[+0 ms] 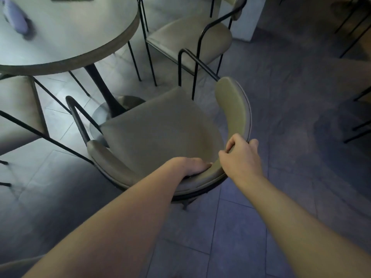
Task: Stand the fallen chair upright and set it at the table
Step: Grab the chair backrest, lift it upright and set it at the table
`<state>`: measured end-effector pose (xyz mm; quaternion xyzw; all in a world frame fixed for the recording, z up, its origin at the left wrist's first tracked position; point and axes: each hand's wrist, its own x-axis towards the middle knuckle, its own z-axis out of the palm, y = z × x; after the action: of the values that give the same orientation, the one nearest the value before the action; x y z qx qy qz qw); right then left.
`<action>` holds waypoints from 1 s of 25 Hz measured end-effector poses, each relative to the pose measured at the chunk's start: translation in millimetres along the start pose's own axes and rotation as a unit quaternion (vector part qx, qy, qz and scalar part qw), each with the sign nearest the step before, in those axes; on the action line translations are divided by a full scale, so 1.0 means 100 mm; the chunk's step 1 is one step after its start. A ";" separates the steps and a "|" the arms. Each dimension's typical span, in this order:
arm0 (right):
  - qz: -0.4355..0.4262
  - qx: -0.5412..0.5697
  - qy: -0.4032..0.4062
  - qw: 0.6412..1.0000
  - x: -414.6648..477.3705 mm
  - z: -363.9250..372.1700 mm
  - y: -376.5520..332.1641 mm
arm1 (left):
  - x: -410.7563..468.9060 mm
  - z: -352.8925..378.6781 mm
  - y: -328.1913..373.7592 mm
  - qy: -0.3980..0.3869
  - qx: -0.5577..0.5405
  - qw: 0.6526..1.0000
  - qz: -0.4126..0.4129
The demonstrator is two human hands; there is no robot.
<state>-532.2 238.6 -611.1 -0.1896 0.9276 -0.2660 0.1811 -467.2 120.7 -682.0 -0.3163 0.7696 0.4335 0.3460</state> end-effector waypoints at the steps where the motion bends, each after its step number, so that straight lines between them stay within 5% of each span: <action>1: 0.008 -0.002 0.000 1.000 0.03 0.02 -0.02 | 0.02 -0.03 -0.04 -0.007 0.001 1.000 -0.002; 6: 0.001 -0.105 -0.022 0.994 -0.01 -0.03 -0.09 | 0.01 -0.03 -0.07 0.015 0.007 1.000 0.017; 9: -0.183 -0.260 0.047 0.947 0.01 -0.05 -0.04 | -0.16 -0.08 -0.08 0.093 -0.021 0.994 0.056; 11: -0.335 -0.254 0.032 0.907 0.05 -0.09 -0.04 | -0.35 -0.14 -0.14 0.137 -0.017 0.988 0.073; 16: -0.528 -0.207 -0.093 0.818 0.08 -0.05 -0.09 | -0.99 -0.11 -0.37 0.238 0.067 0.967 0.063; 21: -0.622 -0.165 -0.136 0.753 0.18 -0.13 -0.08 | -1.52 0.14 -0.55 0.412 0.102 0.905 0.016; 25: -0.658 -0.180 -0.185 0.707 0.33 -0.27 0.05 | -1.69 0.39 -0.48 0.422 0.155 0.893 0.016</action>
<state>-574.0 238.9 -599.8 -0.8263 0.5459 -0.1051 0.0906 -324.9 166.6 -582.0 -0.3997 0.9055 0.1398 0.0263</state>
